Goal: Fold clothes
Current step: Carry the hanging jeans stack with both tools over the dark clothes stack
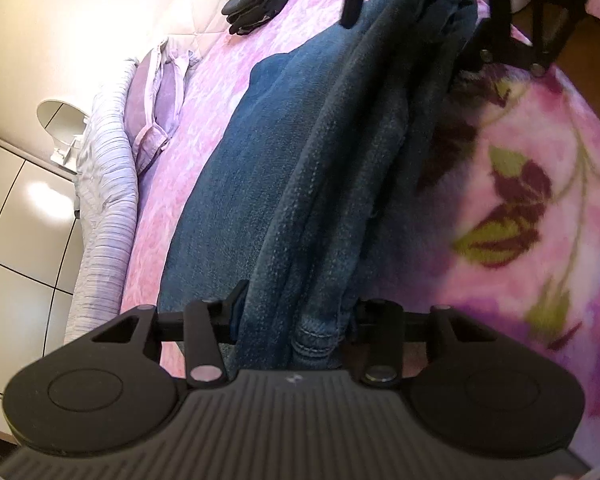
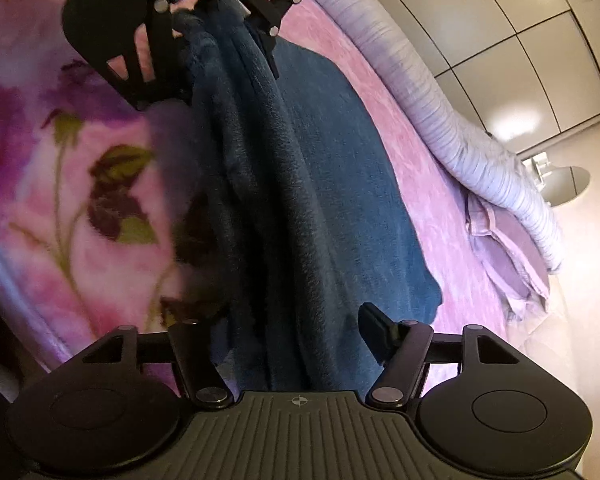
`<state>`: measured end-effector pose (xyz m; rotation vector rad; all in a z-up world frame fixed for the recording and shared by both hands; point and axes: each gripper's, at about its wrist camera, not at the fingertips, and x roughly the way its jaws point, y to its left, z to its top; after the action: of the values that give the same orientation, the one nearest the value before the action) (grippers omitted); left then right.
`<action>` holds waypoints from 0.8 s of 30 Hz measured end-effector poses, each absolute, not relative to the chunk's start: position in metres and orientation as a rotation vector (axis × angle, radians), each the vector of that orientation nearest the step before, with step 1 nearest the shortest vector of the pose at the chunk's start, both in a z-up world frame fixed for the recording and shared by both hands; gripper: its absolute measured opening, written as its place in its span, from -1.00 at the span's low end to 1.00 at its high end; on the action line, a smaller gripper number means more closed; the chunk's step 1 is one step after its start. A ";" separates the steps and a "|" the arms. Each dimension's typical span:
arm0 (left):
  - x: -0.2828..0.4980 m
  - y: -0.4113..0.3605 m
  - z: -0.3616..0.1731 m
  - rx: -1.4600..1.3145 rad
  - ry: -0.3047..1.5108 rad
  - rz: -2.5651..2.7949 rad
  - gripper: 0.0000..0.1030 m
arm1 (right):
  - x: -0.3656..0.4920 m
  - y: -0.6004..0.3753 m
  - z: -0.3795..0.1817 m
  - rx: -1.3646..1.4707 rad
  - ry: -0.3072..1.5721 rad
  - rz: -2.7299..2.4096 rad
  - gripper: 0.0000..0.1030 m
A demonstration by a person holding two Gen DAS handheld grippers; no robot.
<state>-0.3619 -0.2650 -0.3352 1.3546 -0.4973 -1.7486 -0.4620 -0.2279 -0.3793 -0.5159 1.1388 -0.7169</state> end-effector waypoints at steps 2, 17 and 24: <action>-0.363 -0.260 -0.336 1.360 -0.500 -1.747 -0.21 | -0.458 -0.234 -0.379 -0.521 1.153 -0.720 0.28; -0.363 -0.253 -0.336 1.363 -0.500 -1.744 -0.20 | -0.453 -0.242 -0.391 -0.516 1.165 -0.702 0.28; -0.360 -0.254 -0.336 1.362 -0.507 -1.762 -0.20 | -0.453 -0.231 -0.389 -0.480 1.160 -0.680 0.32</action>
<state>-0.3601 -0.2540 -0.3359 1.3619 -0.5074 -1.7619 -0.4529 -0.2307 -0.3894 -0.4799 1.1602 -0.6803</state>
